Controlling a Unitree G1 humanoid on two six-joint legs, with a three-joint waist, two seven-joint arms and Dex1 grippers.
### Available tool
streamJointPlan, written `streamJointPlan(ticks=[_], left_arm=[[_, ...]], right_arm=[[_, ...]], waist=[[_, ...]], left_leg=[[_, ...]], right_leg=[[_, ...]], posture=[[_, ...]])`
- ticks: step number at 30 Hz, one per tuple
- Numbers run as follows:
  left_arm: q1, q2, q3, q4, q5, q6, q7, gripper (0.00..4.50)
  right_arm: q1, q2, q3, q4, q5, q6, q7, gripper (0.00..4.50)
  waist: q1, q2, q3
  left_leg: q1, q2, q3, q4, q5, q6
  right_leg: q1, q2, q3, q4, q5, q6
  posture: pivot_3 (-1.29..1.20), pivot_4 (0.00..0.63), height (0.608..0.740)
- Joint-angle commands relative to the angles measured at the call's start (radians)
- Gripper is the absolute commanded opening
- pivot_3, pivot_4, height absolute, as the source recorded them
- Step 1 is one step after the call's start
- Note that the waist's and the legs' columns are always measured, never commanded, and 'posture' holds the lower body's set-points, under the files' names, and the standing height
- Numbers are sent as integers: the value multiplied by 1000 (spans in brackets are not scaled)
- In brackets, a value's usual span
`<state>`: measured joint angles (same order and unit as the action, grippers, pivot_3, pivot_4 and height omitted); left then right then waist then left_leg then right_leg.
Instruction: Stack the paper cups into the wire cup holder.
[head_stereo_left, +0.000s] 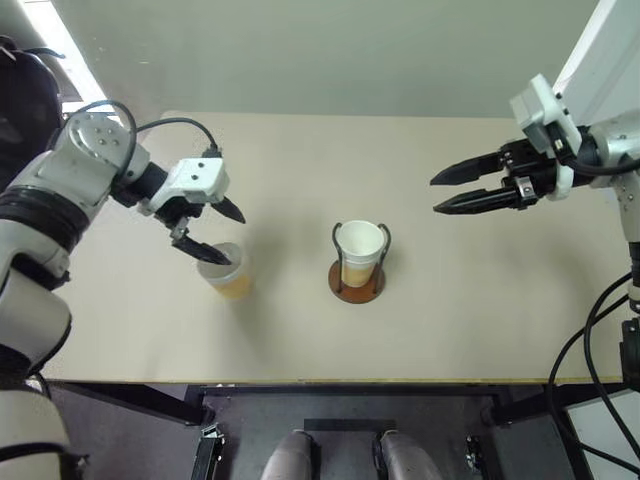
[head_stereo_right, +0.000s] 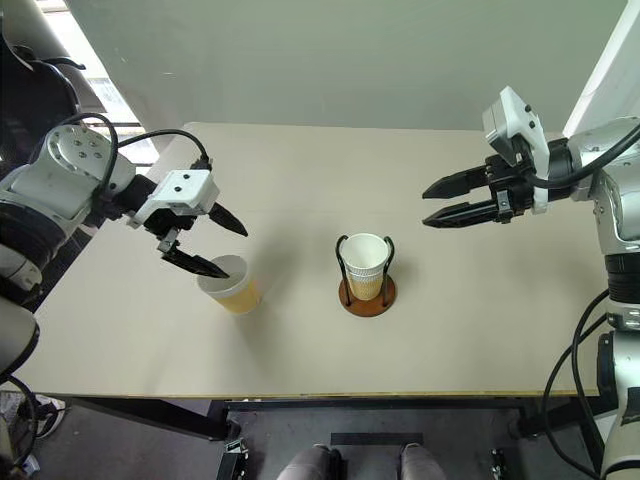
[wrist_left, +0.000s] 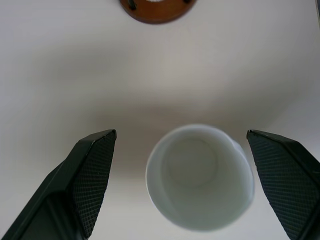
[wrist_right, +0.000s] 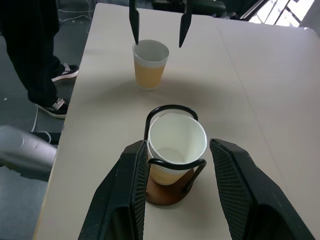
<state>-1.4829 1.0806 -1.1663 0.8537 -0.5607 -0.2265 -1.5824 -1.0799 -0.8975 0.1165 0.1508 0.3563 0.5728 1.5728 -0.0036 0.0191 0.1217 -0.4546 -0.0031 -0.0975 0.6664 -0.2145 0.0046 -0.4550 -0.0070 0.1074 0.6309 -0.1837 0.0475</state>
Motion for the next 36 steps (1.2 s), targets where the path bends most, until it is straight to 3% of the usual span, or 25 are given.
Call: streamJointPlan(ticks=[1, 9, 15, 28, 36], left_arm=[[-54, 39, -39, -52, -6, -40, -32, 4500], [-108, 126, -156, -221, -13, -66, -32, 4500], [-128, 175, -213, -273, 66, -112, -32, 4500], [-91, 188, -206, -309, 144, -153, -32, 4500], [-17, 158, -175, -237, 182, -232, -32, 4500]], right_arm=[[-19, -24, -10, -3, -2, -12, 13, 1969], [-32, -45, 2, 29, -16, -31, 39, 1969], [-47, -59, 21, 55, -13, -43, 42, 1969], [-82, -52, 51, 90, -6, -59, 42, 1969], [-81, -51, 45, 79, -8, -50, 42, 1969]], waist=[[1, 0, 0], [0, 0, 0], [-2, 0, 0], [-1, 0, 0], [-1, 0, 0]], left_leg=[[0, -1, 1, 0, 0, 0], [-1, -1, 0, 0, 0, 0], [1, -1, 0, -1, 0, 0], [0, -1, -1, -1, 0, 0], [1, 0, -2, -1, 0, 0]], right_leg=[[0, 1, -1, 0, 0, 0], [0, 0, -1, -1, 0, -1], [0, 2, -1, 0, -1, -2], [0, 0, -1, 0, 0, -3], [0, 0, -2, 1, 0, -2]], posture=[[0, 150, 740], [0, 150, 740], [0, 150, 740], [0, 150, 740], [0, 150, 740]])
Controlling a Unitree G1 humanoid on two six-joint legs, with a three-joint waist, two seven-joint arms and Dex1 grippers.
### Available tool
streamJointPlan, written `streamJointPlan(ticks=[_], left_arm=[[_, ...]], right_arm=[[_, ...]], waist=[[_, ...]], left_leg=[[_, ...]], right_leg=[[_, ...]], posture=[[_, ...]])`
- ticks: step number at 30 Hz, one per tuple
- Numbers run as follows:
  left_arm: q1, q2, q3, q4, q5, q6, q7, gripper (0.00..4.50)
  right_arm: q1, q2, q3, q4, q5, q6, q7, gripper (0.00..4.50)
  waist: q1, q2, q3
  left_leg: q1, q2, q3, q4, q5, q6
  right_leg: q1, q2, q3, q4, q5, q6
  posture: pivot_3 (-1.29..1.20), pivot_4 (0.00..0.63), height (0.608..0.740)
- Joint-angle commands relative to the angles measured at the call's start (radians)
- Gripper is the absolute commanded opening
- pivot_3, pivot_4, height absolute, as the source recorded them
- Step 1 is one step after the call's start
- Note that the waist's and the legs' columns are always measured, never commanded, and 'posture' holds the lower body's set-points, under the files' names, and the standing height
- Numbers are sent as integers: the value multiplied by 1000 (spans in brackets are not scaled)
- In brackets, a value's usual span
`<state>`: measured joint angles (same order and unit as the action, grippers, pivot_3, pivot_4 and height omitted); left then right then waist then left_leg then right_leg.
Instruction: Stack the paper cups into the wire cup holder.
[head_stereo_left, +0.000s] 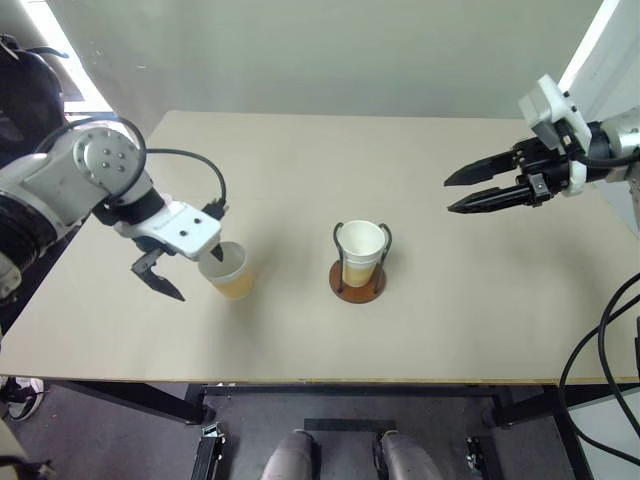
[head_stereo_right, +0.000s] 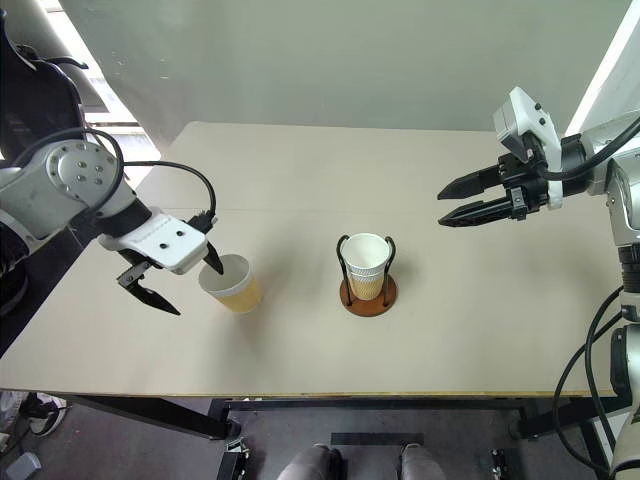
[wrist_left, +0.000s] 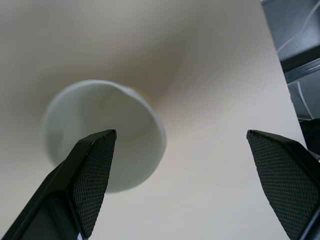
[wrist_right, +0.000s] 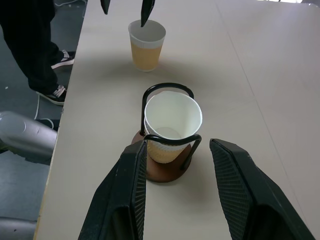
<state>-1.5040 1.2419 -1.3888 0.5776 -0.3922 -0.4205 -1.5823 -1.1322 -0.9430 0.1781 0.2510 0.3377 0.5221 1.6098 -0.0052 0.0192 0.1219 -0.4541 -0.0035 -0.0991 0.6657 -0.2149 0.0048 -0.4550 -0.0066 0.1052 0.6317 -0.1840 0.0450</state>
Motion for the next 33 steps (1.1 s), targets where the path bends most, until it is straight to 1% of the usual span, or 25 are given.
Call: streamJointPlan(ticks=[1, 5, 13, 18, 22, 25, 33], left_arm=[[10, -11, 51, 54, 20, -48, -32, 4500], [41, -65, 83, 131, 55, -86, -32, 4500], [94, -192, 196, 312, 158, -170, -32, 4500], [118, -191, 238, 343, 190, -220, -32, 4500], [125, -178, 230, 334, 188, -254, -32, 4500], [125, -172, 222, 321, 168, -271, -32, 3918], [120, -178, 207, 301, 132, -289, -32, 1064]], right_arm=[[-29, -5, -17, -22, 11, 2, 5, 1969], [-26, -3, -21, -31, 12, 8, 5, 1969], [-19, 0, -29, -45, 9, 13, 4, 1969], [-19, 2, -30, -47, 7, 16, 4, 1969], [-20, 3, -30, -47, 6, 17, 3, 1969], [-19, 5, -30, -46, 4, 15, 0, 1997], [-14, 8, -31, -54, 3, 17, -4, 1997]], waist=[[0, 0, 0], [3, 0, 0], [3, 0, 0], [1, 0, 0], [1, 0, 0], [1, 0, 0], [2, 0, 0]], left_leg=[[0, 0, 0, 0, 0, 0], [0, -1, -1, 1, 0, 0], [0, -1, -1, 2, 0, 0], [0, -1, -1, 1, 0, 0], [0, -1, -1, 0, 0, 0], [0, -1, -1, 1, 0, 0], [0, -1, -1, 1, 0, 0]], right_leg=[[0, 0, 0, 0, 0, 0], [0, 0, -1, 1, 0, 0], [0, 0, -1, 3, 0, 0], [-1, 0, 0, 2, 1, 1], [-1, 0, -1, 2, 1, 1], [-1, 0, -1, 2, 1, 1], [0, 0, -1, 3, 1, 1]], posture=[[0, 150, 740], [0, 150, 740], [0, 150, 740], [0, 150, 740], [0, 150, 740], [0, 150, 740], [0, 150, 740]])
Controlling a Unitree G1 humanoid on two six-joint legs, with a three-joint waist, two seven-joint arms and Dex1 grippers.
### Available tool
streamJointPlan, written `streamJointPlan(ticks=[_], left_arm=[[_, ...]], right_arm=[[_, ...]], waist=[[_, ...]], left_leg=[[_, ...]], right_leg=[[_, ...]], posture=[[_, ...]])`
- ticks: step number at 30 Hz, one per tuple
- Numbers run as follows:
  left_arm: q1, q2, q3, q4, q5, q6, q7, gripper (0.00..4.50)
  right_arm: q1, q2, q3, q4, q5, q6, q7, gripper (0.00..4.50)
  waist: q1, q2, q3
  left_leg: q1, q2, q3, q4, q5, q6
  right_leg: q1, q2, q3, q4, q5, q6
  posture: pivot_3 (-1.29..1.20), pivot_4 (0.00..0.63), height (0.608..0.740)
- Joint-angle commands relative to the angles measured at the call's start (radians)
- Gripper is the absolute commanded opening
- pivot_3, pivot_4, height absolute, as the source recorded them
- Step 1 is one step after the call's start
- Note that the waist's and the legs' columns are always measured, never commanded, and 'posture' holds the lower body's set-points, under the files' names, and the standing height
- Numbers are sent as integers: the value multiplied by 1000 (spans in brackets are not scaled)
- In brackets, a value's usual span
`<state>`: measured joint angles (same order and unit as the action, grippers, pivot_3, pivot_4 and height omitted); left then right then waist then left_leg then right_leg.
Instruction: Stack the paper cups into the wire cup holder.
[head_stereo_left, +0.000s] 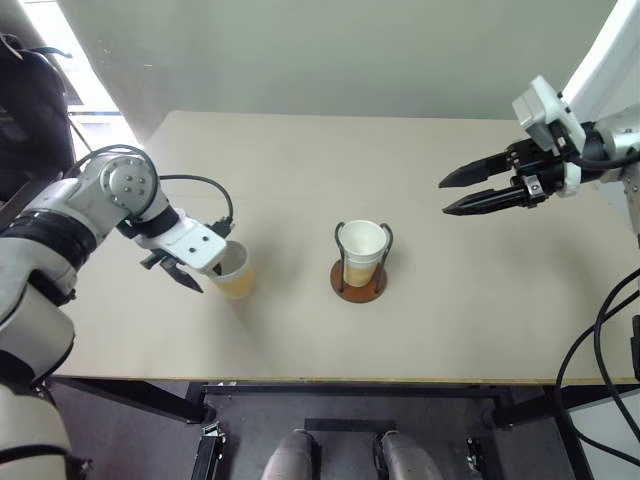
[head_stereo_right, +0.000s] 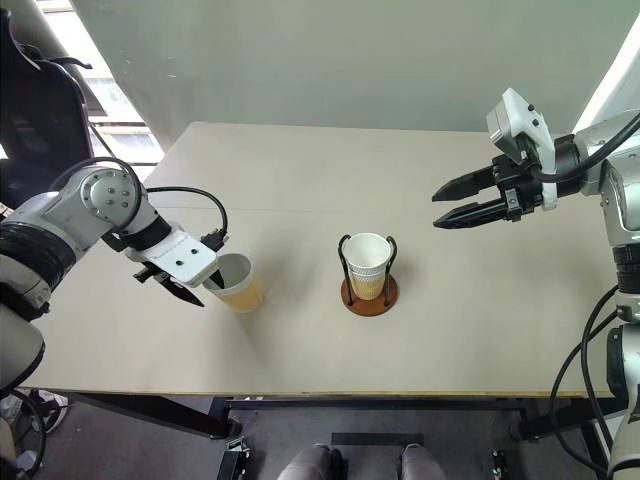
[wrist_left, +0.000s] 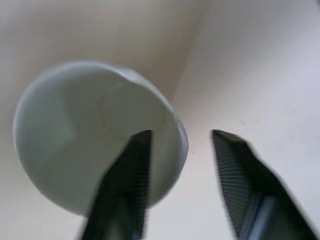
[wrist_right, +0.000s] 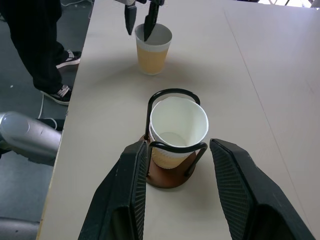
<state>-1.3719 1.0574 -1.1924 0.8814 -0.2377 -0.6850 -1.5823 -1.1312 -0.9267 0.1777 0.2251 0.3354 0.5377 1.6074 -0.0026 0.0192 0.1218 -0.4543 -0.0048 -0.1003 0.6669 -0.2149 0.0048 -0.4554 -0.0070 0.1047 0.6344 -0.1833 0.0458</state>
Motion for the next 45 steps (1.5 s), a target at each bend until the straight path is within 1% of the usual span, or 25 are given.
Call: streamJointPlan(ticks=[1, 3, 10, 15, 19, 24, 26, 31, 34, 37, 39, 40, 45], left_arm=[[-13, 3, 10, -1, -24, -23, -32, 717], [-14, -1, 8, 1, -25, -23, -32, 16], [-17, -15, 15, 5, -33, -16, -32, 16], [-40, -54, 49, 45, -18, 4, -32, 16], [-88, -106, 99, 102, -1, 29, -32, 16], [-144, -171, 172, 171, 31, 6, -32, 16], [-181, -213, 217, 210, 56, -3, -32, 16], [-260, -309, 312, 282, 106, -6, -32, 16], [-317, -381, 366, 324, 146, 2, -32, 16], [-351, -428, 406, 353, 183, 8, -32, 16], [-368, -450, 426, 368, 209, 2, -32, 16], [-374, -457, 434, 373, 223, -4, -32, 16], [-426, -521, 478, 397, 249, 14, -32, 16]], right_arm=[[-15, -8, -31, -28, 5, 2, -3, 1997], [-15, -8, -32, -31, 6, 4, -5, 1997], [-15, -8, -33, -32, 5, 6, -7, 1997], [-15, -8, -33, -29, 1, 0, -7, 1997], [-16, -8, -32, -25, -4, -5, -6, 1997], [-16, -9, -31, -25, -7, -8, -6, 1997], [-15, -13, -31, -25, -9, -9, -5, 1997], [-9, -26, -30, -28, -13, -11, 2, 1997], [0, -47, -21, -30, -10, -11, 7, 1997], [7, -65, -17, -34, 1, -11, 7, 1997], [13, -80, -14, -38, 10, -8, 7, 1997], [15, -85, -12, -39, 13, -7, 7, 1997], [35, -137, 6, -21, 37, -47, 7, 1997]], waist=[[0, 0, 0], [0, 0, 0], [0, 0, 0], [4, 0, 0], [6, 0, 0], [3, 0, 0], [3, 0, 0], [5, 0, 0], [9, -1, 0], [8, -1, 0], [5, -1, 0], [7, 0, 1], [6, -1, 1]], left_leg=[[0, 0, 0, 0, 0, 0], [0, 0, 0, 0, 0, 0], [0, 0, 0, 0, 0, 0], [1, 0, 0, 1, 0, 0], [0, -1, -1, 2, 0, 0], [0, -1, 0, 0, 0, 0], [0, -1, 1, -1, 0, 0], [-2, 0, 0, -1, -1, 1], [-3, -1, 1, -1, -1, 2], [-3, -1, 2, -1, -3, 3], [-3, 0, 3, -1, -4, 4], [-3, -2, 5, -2, -4, 5], [-3, 0, 5, -1, -4, 5]], right_leg=[[0, 0, 0, 0, 0, 0], [0, 0, 0, 0, 0, 0], [0, 0, 0, 1, 0, 0], [0, 0, 0, 1, 0, 0], [0, 0, 0, 1, 0, 0], [0, 0, 0, -1, 0, 0], [0, 0, 0, -1, 0, 0], [0, -1, 1, -5, 5, 8], [0, -1, 1, -7, 5, 8], [0, -2, 2, -8, 5, 10], [0, -3, 3, -8, 6, 12], [0, 0, 2, -8, 5, 12], [-1, -1, 4, -8, 5, 13]], posture=[[0, 150, 740], [0, 150, 740], [0, 150, 740], [0, 150, 740], [0, 150, 740], [0, 150, 740], [0, 150, 740], [0, 150, 740], [0, 150, 740], [0, 150, 740], [0, 150, 740], [0, 150, 740], [0, 150, 740]])
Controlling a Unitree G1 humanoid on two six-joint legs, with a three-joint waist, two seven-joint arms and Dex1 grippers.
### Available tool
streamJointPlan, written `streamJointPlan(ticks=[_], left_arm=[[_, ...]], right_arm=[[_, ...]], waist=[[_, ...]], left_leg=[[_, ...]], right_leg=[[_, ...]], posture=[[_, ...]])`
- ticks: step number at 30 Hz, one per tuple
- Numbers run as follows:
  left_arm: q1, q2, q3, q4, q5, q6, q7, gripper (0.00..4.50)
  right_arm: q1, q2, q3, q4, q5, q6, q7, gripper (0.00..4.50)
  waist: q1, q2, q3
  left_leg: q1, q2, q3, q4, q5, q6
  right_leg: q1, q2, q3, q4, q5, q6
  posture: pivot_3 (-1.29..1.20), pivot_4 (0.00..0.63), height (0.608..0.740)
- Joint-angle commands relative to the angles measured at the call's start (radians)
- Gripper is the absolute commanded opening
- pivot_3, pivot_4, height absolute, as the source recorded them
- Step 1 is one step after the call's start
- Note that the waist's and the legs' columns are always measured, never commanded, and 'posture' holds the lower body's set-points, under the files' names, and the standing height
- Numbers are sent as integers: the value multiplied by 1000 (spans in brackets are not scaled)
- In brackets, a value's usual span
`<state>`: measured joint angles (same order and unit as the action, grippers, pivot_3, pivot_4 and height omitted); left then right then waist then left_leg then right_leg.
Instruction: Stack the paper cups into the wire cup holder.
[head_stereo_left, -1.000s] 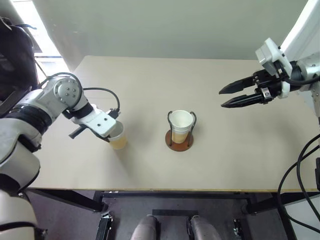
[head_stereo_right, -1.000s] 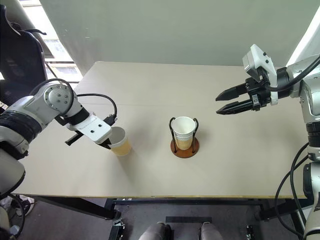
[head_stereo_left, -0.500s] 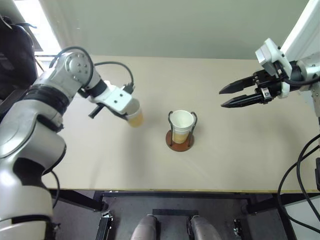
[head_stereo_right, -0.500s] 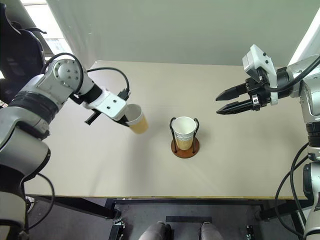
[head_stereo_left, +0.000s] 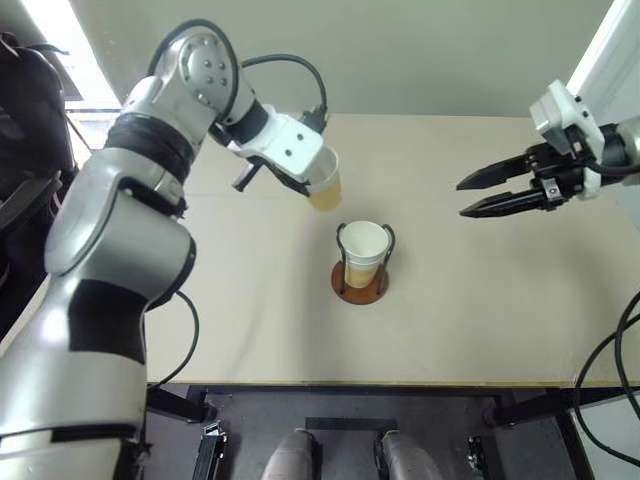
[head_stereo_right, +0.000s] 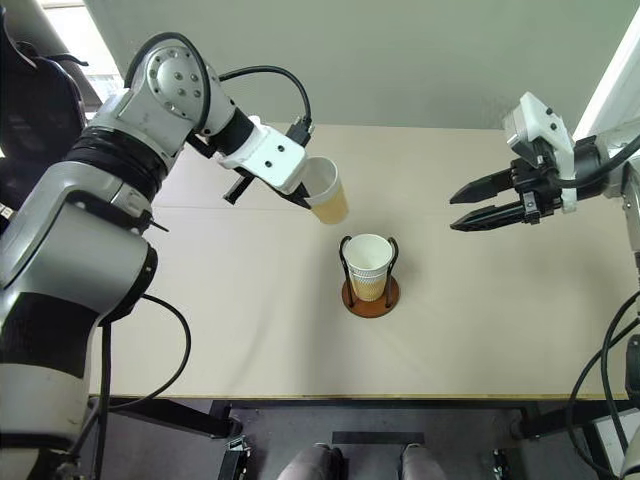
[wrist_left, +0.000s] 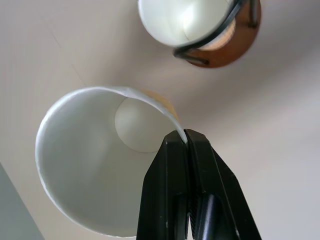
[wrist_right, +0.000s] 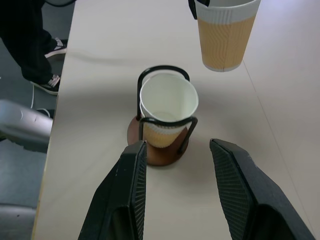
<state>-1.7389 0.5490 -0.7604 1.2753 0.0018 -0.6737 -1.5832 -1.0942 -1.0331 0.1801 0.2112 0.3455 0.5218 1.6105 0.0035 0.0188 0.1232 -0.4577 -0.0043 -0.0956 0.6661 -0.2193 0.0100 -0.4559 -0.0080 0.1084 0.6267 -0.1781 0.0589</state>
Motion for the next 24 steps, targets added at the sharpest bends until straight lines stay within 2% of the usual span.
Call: streamJointPlan(ticks=[1, 15, 24], left_arm=[[-66, -20, 56, 7, 17, 2, -31, 16], [-88, -90, 138, 16, 25, 38, -31, 16], [-108, -123, 107, -22, -80, 108, -31, 16]], right_arm=[[0, -38, 9, 0, 30, -42, 4, 1997], [31, -120, 48, 56, 76, -147, 4, 1997], [17, -132, 66, 61, 82, -152, 4, 1997]], waist=[[1, 0, 0], [2, 0, 0], [5, 0, 0]], left_leg=[[0, -1, 1, 0, 0, 0], [2, -2, 3, 3, -2, 3], [1, -1, 3, 7, -3, 6]], right_leg=[[0, 1, -1, 0, 0, 0], [3, 0, 1, 1, 0, 4], [4, -2, 2, 0, 0, 5]], posture=[[0, 150, 740], [0, 150, 740], [0, 150, 740]])
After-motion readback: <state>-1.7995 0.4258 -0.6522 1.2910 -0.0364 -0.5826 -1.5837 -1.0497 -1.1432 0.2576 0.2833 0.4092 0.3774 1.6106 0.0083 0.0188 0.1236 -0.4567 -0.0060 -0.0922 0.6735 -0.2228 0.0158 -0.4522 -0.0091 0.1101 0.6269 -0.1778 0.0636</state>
